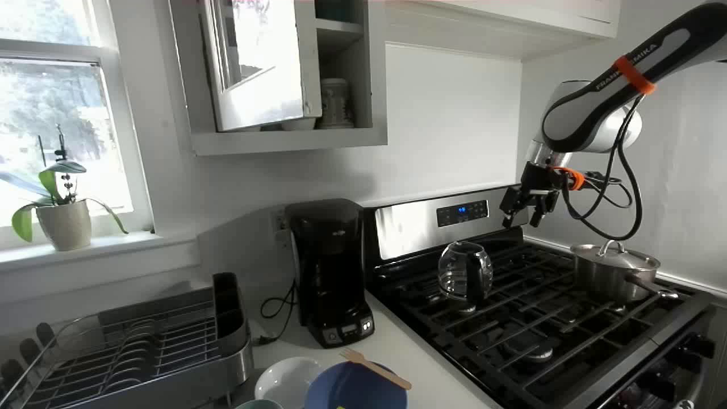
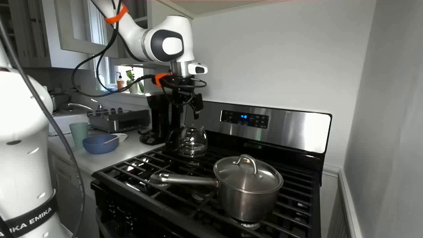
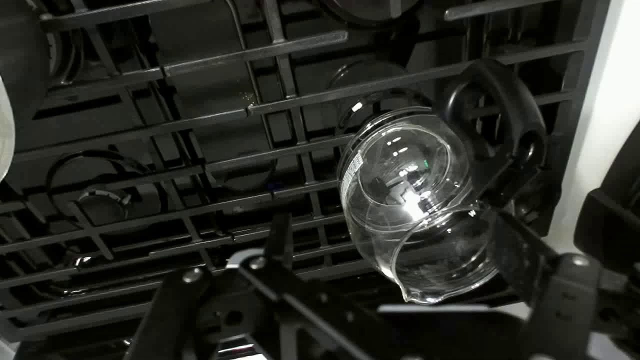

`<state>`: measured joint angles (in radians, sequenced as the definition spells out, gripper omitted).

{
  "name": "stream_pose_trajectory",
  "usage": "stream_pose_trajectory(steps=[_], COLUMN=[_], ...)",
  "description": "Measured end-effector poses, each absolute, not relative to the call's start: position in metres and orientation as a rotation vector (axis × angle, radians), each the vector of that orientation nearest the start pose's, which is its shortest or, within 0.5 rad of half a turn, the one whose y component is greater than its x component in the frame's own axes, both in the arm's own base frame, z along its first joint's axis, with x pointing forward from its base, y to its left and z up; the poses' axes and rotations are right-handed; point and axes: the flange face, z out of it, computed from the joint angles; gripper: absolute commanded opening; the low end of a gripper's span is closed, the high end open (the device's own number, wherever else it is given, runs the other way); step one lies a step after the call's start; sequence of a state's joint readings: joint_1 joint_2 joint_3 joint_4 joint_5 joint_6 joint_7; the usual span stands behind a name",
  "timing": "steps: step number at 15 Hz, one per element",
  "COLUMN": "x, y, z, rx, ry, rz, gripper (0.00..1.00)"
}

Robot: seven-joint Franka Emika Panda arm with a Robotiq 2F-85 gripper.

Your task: Pick up the wooden fork and mix the contents of the kettle, put the wooden fork back on the blue bowl

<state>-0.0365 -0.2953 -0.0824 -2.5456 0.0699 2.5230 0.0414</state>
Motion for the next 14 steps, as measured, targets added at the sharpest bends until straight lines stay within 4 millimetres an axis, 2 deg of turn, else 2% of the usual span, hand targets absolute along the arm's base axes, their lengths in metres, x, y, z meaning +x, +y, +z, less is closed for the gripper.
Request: stream_pose_trajectory(steps=[11,12,14], x=[0.448,0.448,0.45], y=[-0.053,-0.048,-0.027], z=[0.402,0.403,0.407], rx=[-3.043,-3.067,-3.135], ry=[0.307,0.27,0.148], rz=[-0.42,-0.423,-0.443], gripper=[1.0,1.0,1.0])
